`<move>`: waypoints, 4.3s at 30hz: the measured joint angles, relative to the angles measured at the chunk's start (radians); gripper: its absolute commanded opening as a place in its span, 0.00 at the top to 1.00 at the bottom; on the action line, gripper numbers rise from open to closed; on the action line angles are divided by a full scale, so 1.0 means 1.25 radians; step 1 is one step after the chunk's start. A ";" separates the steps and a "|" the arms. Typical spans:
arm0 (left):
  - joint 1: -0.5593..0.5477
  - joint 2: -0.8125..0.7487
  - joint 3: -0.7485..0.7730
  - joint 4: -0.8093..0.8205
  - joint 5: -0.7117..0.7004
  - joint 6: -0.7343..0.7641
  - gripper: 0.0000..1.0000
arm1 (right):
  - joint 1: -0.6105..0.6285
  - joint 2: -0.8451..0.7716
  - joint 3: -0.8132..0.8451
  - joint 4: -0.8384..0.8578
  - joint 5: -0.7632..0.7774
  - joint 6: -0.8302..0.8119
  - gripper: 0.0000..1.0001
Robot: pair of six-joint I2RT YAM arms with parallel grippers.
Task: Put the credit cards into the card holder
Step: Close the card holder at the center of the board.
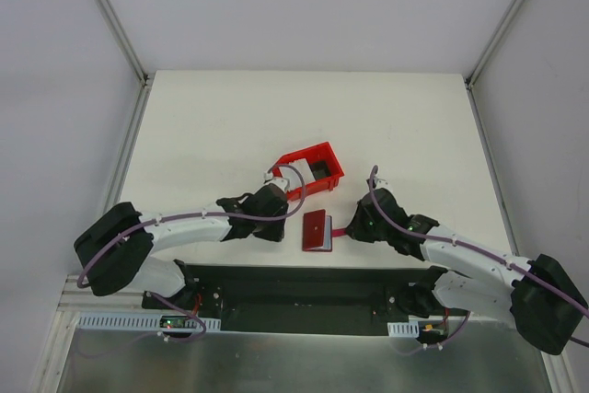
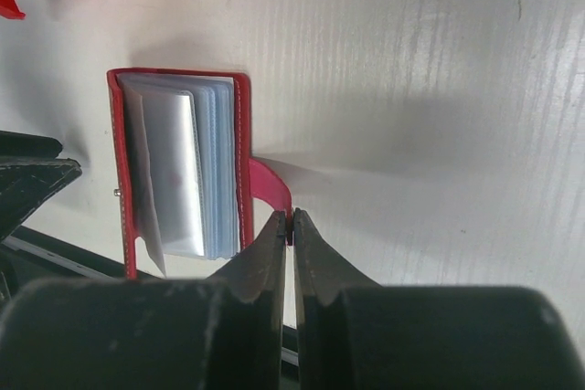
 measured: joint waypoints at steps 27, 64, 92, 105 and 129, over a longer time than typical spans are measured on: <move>-0.002 0.112 0.115 0.012 0.093 0.012 0.86 | -0.008 -0.005 0.038 -0.051 0.011 -0.054 0.94; -0.008 0.124 0.174 0.180 0.215 0.008 0.69 | -0.008 -0.004 0.037 -0.038 -0.018 -0.048 0.94; -0.008 0.228 0.166 0.229 0.227 -0.003 0.71 | -0.008 0.009 0.037 -0.008 -0.066 -0.047 0.94; -0.008 0.229 0.159 0.242 0.214 -0.034 0.70 | 0.018 0.136 0.087 0.053 -0.117 -0.033 0.87; -0.008 0.211 0.148 0.241 0.201 -0.033 0.67 | -0.016 -0.077 0.062 0.052 -0.063 -0.019 0.77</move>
